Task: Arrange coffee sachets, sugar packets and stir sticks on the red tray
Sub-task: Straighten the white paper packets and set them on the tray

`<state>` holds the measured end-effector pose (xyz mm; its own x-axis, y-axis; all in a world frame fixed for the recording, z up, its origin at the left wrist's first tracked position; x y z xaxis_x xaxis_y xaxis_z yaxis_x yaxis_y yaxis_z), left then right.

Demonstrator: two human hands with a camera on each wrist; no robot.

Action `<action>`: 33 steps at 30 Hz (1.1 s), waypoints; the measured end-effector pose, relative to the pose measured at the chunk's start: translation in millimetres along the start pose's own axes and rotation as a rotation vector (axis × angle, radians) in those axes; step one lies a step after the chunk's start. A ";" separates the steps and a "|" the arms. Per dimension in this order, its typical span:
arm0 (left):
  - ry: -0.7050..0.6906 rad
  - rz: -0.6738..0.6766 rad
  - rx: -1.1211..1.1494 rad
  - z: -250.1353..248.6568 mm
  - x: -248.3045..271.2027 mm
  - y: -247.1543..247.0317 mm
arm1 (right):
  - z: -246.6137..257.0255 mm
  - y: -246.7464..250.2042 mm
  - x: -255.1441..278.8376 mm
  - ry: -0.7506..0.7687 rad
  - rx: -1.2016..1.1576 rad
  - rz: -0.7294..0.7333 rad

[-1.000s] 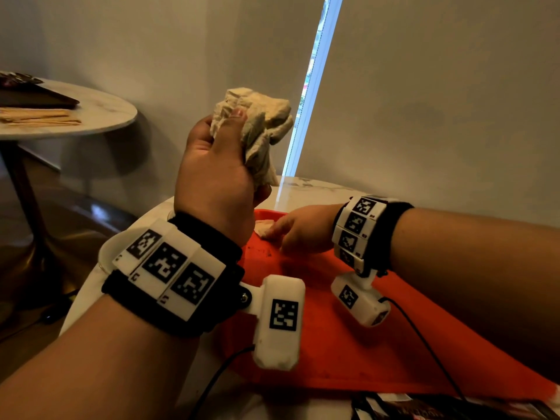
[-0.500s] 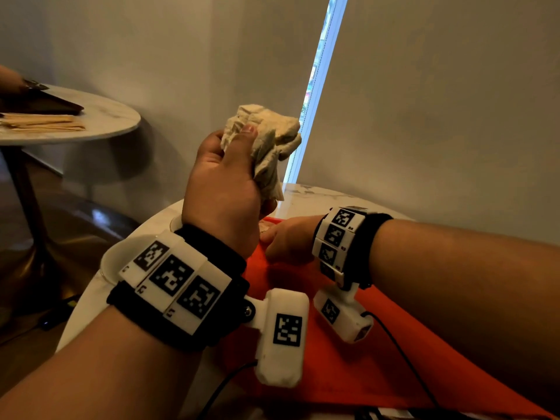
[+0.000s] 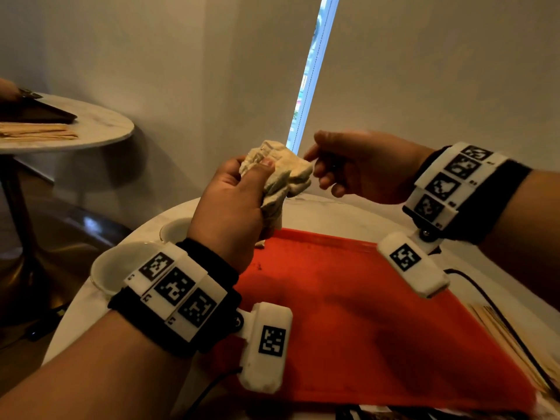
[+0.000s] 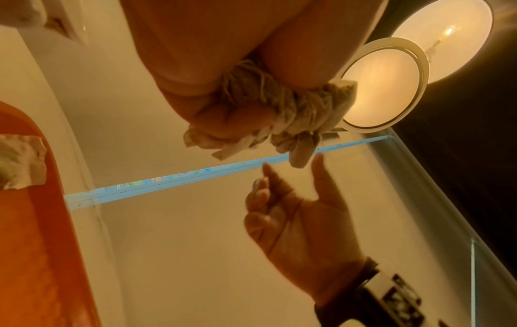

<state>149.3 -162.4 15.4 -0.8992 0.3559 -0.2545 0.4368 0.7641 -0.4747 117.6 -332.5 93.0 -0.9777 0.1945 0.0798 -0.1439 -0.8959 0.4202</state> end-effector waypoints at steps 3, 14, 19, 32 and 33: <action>0.005 -0.003 -0.022 1.8 1.2 0.5 | 6.8 -17.9 5.9 0.019 0.002 0.122; -0.027 0.025 -0.062 5.5 -0.7 1.1 | 5.5 -30.0 4.2 0.082 -0.081 0.047; -0.030 0.004 -0.075 7.1 -2.4 2.6 | 2.7 -32.2 3.7 0.080 -0.124 0.041; -0.246 -0.200 0.054 -14.2 -11.9 25.2 | -59.1 -7.8 -20.3 -0.197 0.096 -0.441; -0.245 -0.209 0.057 -15.6 -11.5 25.9 | -69.1 -14.1 -22.4 -0.242 0.143 -0.411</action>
<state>170.5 -138.3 19.1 -0.9397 0.0498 -0.3383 0.2508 0.7729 -0.5828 130.9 -351.8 22.8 -0.7787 0.6220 0.0818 -0.4708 -0.6656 0.5790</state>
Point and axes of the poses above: each hand's wrist, its own x-axis away from the middle knuckle, its own y-axis out of the back of the hand, z = x × y, the point moved 5 cm from there along -x, towards the middle knuckle, and after that the axes turned 4 degrees about -y, right-handed, at the moved point
